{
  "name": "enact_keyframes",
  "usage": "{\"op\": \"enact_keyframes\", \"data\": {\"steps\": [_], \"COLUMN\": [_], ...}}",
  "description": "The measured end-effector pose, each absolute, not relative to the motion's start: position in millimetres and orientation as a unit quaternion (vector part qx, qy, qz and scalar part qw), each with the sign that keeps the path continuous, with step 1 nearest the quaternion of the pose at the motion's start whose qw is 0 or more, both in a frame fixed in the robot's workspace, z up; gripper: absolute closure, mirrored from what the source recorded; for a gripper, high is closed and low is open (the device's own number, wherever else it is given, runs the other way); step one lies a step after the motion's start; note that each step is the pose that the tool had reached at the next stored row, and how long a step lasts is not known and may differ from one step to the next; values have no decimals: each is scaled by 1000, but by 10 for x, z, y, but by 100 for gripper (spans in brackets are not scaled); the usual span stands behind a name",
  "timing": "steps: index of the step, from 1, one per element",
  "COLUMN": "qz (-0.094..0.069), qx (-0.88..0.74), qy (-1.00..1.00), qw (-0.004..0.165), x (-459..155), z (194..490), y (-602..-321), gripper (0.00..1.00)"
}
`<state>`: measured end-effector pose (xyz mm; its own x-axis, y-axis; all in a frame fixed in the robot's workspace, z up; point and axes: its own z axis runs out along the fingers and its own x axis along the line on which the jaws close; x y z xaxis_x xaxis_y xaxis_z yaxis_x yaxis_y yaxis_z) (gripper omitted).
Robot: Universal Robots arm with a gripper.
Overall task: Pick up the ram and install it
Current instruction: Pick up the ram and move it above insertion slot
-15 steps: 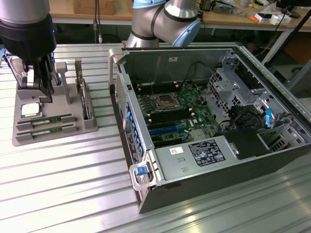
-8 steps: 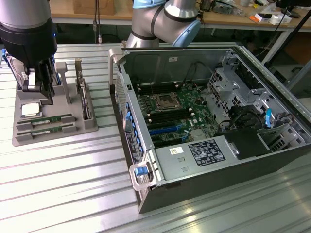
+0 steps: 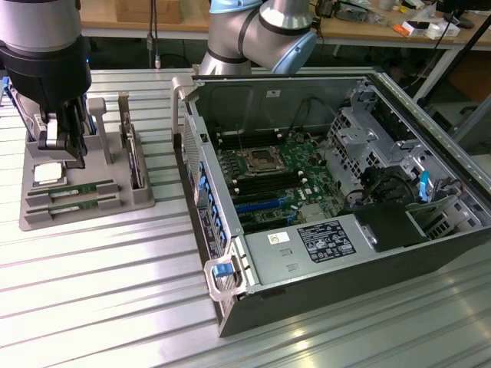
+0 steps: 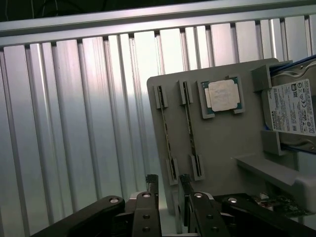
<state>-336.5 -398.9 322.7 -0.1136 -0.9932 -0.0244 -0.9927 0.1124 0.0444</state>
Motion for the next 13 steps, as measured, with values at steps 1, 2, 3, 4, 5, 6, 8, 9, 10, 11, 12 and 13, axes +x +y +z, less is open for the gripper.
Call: {"op": "enact_keyframes", "data": {"steps": [1,2,3,4,5,6,8,9,10,11,12,13], "qz": [-25,-25,-25,-25,-25,-25,-25,-25,-25,-25,-25,-25], "qx": [666,666,666,666,666,666,666,666,666,666,666,666], "qy": [-746,-746,-746,-746,-746,-746,-746,-746,-746,-746,-746,-746], "qw": [6,6,6,6,6,6,6,6,6,6,6,6], "x": [-3365,-3365,-3365,-3365,-3365,-3365,-3365,-3365,-3365,-3365,-3365,-3365], "z": [3217,3203,3192,3184,3175,3164,3152,3145,3140,3130,3115,3108], "y": [-3989,-3989,-3989,-3989,-3989,-3989,-3989,-3989,-3989,-3989,-3989,-3989], "gripper": [70,70,70,70,70,70,70,70,70,70,70,70]}}
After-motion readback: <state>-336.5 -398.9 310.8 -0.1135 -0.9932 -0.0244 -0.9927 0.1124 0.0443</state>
